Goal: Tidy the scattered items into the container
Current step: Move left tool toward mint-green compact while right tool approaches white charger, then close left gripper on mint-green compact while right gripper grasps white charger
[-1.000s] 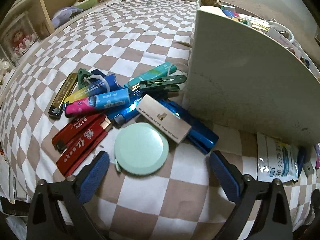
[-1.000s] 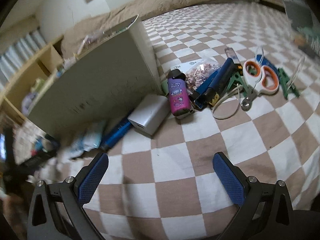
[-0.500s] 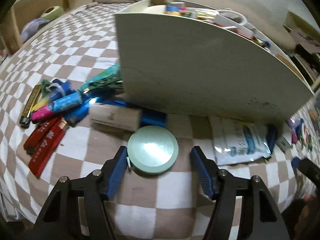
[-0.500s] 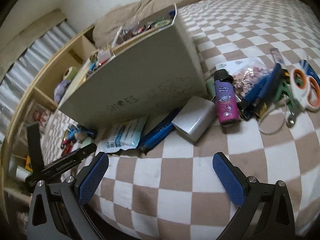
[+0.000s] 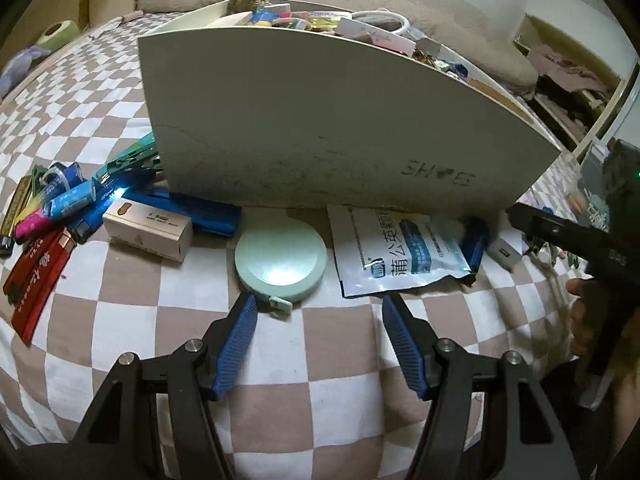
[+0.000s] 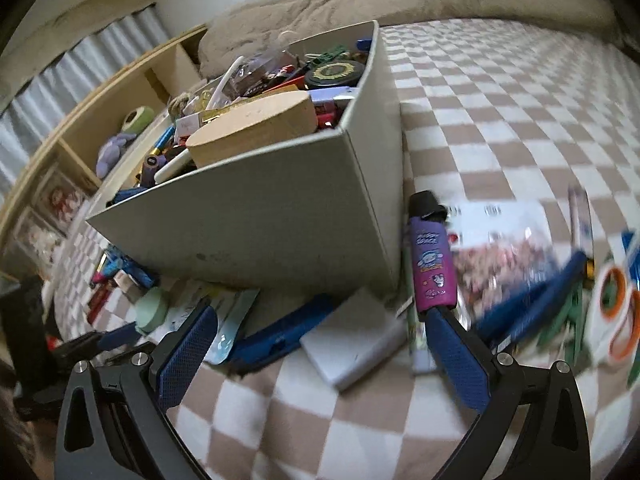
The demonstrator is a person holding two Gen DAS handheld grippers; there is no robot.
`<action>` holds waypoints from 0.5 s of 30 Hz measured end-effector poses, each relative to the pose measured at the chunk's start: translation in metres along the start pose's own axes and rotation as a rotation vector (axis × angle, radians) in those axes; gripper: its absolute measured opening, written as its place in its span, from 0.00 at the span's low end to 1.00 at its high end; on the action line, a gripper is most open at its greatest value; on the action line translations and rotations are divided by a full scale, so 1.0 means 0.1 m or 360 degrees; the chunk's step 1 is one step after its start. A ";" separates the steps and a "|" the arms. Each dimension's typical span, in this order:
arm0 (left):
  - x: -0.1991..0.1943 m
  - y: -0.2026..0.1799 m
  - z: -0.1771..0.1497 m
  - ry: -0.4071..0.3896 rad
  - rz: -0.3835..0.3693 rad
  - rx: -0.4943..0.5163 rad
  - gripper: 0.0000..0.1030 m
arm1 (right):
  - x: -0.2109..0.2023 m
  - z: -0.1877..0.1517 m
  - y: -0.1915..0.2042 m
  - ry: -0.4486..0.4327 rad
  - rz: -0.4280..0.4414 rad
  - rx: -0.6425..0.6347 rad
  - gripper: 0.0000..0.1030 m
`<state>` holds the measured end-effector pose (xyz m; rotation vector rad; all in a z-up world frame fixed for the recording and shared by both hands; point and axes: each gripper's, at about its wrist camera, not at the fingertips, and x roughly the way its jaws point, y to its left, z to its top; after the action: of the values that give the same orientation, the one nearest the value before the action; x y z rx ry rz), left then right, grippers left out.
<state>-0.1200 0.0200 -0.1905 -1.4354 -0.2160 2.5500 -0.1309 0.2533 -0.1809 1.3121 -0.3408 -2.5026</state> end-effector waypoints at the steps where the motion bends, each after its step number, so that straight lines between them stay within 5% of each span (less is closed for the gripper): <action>1: 0.00 0.03 0.01 -0.0003 -0.0007 -0.0022 0.63 | 0.02 0.01 0.00 0.0009 0.0003 -0.0027 1.00; 8: -0.08 0.13 -0.12 -0.0016 0.0007 -0.0240 0.63 | 0.01 -0.08 0.15 0.0060 0.0197 -0.0109 1.00; 15: 0.07 -0.15 0.01 -0.0012 0.0213 -0.0062 0.64 | -0.07 -0.20 0.21 0.0096 0.0277 -0.0062 1.00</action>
<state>-0.1224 0.0361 -0.1924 -1.5025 -0.1773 2.6718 -0.1076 0.2354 -0.1798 1.2817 -0.3739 -2.3101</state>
